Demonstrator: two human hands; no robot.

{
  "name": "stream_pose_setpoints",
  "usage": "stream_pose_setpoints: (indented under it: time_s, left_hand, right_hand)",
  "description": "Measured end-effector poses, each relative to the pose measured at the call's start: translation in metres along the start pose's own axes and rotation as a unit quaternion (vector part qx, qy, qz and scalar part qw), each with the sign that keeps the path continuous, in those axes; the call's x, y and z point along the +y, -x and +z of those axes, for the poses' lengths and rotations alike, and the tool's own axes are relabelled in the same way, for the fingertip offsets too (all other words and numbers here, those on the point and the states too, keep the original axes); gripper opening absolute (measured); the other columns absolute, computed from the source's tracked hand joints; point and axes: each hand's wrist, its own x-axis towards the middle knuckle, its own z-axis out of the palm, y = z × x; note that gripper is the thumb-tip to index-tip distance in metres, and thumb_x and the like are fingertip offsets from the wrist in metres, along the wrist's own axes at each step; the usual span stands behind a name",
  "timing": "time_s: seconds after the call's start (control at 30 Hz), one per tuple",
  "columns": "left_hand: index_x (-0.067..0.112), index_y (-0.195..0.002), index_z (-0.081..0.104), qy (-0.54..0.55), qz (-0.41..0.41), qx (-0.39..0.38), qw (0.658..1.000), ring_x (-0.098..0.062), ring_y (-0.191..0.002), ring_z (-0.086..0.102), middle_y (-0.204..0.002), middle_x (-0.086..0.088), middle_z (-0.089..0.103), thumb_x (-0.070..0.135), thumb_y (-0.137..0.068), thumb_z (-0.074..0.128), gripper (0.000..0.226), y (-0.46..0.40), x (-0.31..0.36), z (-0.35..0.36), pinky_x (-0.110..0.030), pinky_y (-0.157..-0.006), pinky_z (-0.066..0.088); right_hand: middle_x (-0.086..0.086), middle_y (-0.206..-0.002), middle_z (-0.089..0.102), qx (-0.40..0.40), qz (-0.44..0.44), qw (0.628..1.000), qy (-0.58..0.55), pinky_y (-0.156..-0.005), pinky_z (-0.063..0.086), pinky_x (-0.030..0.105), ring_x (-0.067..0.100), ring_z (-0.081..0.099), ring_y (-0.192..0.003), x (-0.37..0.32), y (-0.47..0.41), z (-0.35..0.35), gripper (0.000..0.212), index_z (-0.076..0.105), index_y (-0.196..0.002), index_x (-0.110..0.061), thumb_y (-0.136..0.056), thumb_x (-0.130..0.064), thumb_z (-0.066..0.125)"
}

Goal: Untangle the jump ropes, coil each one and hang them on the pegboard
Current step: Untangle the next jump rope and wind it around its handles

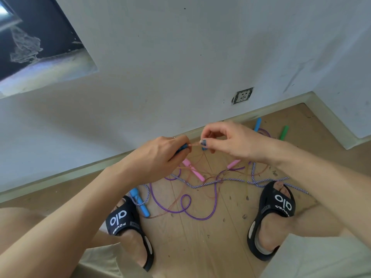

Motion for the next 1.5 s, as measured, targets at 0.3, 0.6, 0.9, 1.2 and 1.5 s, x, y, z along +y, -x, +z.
stream_pose_setpoints:
  time_s: [0.3,0.6,0.9,1.2,1.5]
  left_hand:
    - [0.013,-0.084,0.049,0.002,-0.075,0.053,0.996,-0.030,-0.059,0.047,-0.060,-0.006,0.050,0.032,-0.102,0.041,0.028,0.002,-0.011,-0.010,-0.045,-0.055,0.040]
    - [0.013,-0.085,0.046,0.033,0.005,0.076,0.997,-0.023,-0.057,0.041,-0.060,0.002,0.045,0.027,-0.103,0.045,0.023,0.000,0.006,-0.008,-0.041,-0.054,0.037]
    - [0.016,-0.085,0.048,0.003,-0.008,0.059,0.998,-0.024,-0.055,0.044,-0.060,0.000,0.048,0.038,-0.099,0.039,0.027,0.003,0.002,-0.007,-0.046,-0.054,0.042]
    - [0.015,-0.083,0.049,-0.004,-0.048,0.097,0.994,-0.022,-0.052,0.042,-0.055,0.001,0.043,0.031,-0.102,0.047,0.024,0.001,-0.004,-0.015,-0.041,-0.051,0.037]
    - [0.016,-0.090,0.053,0.019,0.012,0.082,0.996,-0.020,-0.054,0.043,-0.059,0.004,0.047,0.036,-0.100,0.042,0.025,-0.005,0.011,-0.008,-0.037,-0.051,0.039]
  right_hand:
    - [0.016,-0.078,0.056,0.239,0.211,0.942,-0.110,-0.064,0.046,0.035,0.027,0.055,-0.059,0.054,-0.024,-0.050,0.029,0.053,-0.077,-0.009,-0.101,-0.021,0.042]
    - [-0.002,-0.113,0.069,0.048,0.079,0.996,-0.007,-0.081,0.043,0.014,0.004,0.059,-0.103,0.004,-0.005,0.004,0.030,0.065,-0.118,-0.016,-0.105,-0.031,0.042]
    - [-0.002,-0.068,0.053,0.070,0.053,0.989,-0.119,-0.058,0.042,0.019,0.011,0.049,-0.062,0.000,-0.005,0.006,0.022,0.065,-0.082,-0.015,-0.100,-0.026,0.056]
    - [0.017,-0.101,0.066,0.260,0.213,0.898,0.283,-0.074,0.047,0.039,0.036,0.060,-0.091,0.070,-0.013,-0.069,0.028,0.061,-0.103,-0.008,-0.101,-0.027,0.041]
    - [0.010,-0.079,0.056,-0.013,0.045,0.983,-0.178,-0.078,0.050,0.038,0.017,0.056,-0.073,-0.002,-0.006,0.014,0.028,0.067,-0.090,-0.007,-0.102,-0.027,0.053]
